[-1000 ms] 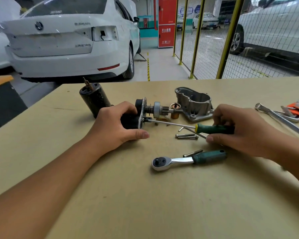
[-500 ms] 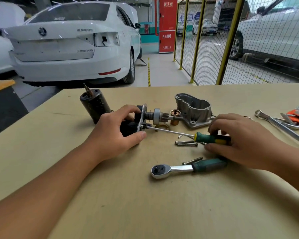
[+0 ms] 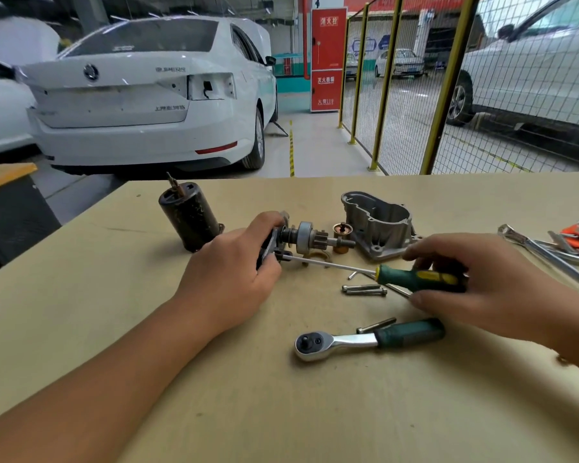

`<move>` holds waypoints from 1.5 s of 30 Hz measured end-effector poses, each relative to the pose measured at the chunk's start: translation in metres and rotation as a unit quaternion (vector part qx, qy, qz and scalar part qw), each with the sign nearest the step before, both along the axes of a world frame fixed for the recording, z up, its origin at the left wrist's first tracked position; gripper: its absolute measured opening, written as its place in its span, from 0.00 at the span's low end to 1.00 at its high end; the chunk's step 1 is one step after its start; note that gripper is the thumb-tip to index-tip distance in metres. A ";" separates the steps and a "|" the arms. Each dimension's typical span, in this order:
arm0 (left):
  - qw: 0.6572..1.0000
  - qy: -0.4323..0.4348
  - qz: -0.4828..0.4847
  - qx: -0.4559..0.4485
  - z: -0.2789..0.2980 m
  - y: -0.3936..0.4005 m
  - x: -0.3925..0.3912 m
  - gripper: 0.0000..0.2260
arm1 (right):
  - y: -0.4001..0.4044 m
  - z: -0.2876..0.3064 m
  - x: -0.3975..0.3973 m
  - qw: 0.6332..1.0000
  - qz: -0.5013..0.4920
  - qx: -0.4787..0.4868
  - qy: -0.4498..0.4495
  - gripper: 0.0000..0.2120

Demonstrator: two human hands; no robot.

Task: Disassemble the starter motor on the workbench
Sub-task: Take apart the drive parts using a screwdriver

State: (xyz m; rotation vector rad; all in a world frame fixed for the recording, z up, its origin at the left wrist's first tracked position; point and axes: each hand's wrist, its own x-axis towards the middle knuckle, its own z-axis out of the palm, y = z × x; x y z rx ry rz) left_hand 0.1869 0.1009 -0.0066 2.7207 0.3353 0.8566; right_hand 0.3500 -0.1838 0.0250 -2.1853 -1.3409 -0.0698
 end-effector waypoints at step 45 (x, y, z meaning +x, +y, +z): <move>0.994 0.079 0.039 0.067 0.009 -0.001 -0.002 0.10 | 0.009 -0.015 0.021 0.807 -0.055 0.194 0.555 0.19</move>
